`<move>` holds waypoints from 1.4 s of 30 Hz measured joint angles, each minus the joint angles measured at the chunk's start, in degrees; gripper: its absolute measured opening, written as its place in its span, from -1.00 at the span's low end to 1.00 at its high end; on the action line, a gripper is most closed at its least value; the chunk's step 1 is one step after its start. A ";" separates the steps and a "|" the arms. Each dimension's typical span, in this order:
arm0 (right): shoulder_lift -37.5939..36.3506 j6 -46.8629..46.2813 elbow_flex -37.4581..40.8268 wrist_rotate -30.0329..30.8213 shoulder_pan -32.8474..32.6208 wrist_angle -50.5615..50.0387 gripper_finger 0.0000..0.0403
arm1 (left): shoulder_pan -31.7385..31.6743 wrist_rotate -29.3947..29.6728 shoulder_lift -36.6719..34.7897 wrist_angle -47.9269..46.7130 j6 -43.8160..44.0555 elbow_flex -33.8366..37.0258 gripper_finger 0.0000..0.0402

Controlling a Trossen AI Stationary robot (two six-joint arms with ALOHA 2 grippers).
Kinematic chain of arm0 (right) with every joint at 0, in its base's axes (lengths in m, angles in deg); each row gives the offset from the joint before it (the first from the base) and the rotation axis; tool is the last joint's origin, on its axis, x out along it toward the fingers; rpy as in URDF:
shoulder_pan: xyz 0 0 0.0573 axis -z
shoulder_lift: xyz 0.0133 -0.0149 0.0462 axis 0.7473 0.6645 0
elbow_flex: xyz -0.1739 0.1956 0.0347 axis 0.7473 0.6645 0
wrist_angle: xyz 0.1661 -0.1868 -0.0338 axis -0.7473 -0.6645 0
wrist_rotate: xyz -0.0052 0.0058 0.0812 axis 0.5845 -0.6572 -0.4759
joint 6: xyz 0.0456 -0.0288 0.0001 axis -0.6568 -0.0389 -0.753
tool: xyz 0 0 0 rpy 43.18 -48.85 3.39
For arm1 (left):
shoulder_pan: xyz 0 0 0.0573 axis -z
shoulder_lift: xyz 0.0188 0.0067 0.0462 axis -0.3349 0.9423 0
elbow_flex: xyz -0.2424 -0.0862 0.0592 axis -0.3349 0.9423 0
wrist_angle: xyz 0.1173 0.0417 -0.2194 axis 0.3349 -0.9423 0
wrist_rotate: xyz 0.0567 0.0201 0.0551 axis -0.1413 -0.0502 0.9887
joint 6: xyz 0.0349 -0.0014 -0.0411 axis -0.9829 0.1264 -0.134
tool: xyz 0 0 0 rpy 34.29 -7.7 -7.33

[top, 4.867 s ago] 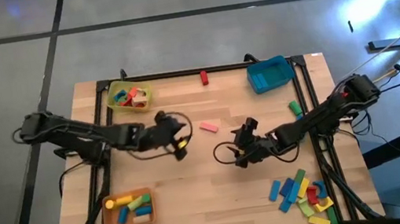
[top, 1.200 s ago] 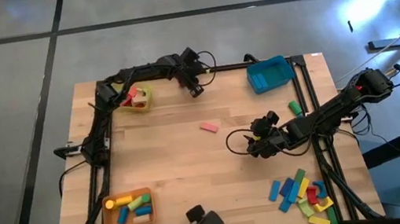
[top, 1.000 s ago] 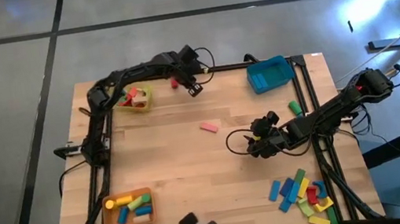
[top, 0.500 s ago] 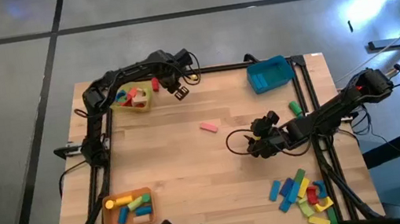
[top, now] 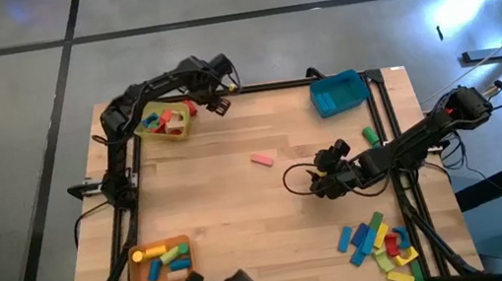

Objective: Sort blocks by size
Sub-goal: Put the red cylindrical block into the light orange bin

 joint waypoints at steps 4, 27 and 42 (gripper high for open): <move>0.20 0.00 0.00 0.00 0.00 -0.06 0.44 | -0.46 1.15 0.10 0.70 -0.95 0.00 -0.25; 0.20 -0.13 0.00 0.44 0.00 0.13 0.44 | -0.57 14.22 3.76 0.58 -8.30 1.55 -0.76; 0.20 -0.13 0.00 0.44 -0.01 0.50 0.44 | -1.45 13.93 3.76 5.24 -11.37 8.05 -0.84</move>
